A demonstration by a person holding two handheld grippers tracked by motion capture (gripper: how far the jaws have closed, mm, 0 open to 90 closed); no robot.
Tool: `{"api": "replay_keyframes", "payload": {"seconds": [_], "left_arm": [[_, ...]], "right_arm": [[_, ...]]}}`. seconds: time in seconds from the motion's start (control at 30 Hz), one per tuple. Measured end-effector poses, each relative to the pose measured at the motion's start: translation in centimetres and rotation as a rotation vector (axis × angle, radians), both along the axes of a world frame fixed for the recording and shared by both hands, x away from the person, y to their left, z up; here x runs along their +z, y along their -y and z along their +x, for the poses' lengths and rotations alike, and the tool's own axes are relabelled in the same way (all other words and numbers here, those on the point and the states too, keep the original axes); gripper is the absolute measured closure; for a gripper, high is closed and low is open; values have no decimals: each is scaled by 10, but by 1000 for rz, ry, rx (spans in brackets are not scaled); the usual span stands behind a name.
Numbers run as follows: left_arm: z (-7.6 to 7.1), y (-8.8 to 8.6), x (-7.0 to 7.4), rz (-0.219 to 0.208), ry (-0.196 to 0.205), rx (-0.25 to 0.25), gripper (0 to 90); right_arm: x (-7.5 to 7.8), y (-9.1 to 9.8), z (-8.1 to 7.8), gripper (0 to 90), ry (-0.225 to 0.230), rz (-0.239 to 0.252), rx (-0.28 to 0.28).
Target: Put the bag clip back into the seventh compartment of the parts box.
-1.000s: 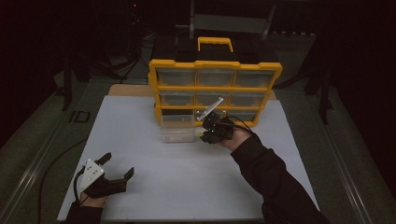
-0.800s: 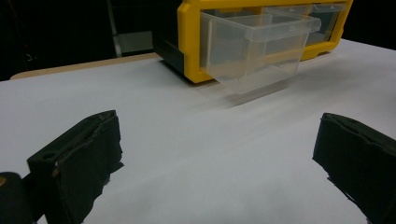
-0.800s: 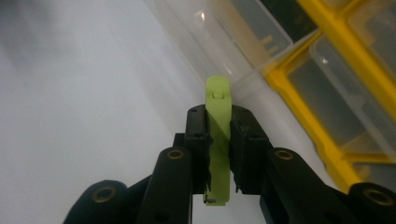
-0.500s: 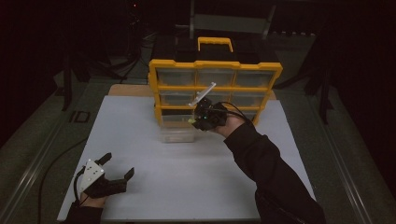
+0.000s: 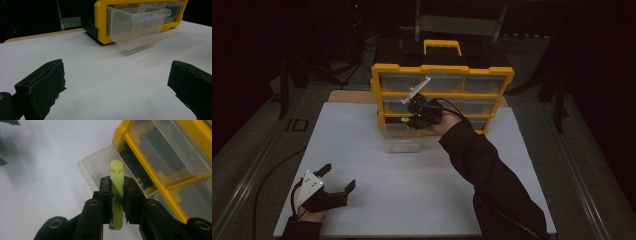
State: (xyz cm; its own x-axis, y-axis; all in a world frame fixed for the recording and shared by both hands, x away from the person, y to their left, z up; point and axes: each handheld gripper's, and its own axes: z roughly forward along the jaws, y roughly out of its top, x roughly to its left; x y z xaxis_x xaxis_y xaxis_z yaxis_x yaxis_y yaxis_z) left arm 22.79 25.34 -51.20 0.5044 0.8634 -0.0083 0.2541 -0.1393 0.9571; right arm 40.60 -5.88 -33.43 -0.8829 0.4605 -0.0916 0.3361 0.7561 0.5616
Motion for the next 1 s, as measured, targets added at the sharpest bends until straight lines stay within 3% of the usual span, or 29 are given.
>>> {"api": "replay_keyframes", "payload": {"seconds": [0.43,0.53,0.87,0.93,0.97,1.0], "left_arm": [[0,-1,0,-4,3,-5,10],[0,0,0,-4,1,-7,10],[0,0,-1,-1,-3,-13,10],[0,0,-1,-1,-3,-15,10],[0,0,-1,-1,-3,-15,10],[0,0,-1,-1,-3,-15,10]], "right_arm": [[-10,-17,15,787,-12,-3,-7],[-17,-19,20,787,-34,-3,-28],[-40,-26,28,785,-54,-18,-9],[-45,-29,28,770,-70,-28,-2],[-47,-30,28,687,-80,-28,0],[-47,-30,28,687,-80,-28,0]]}}
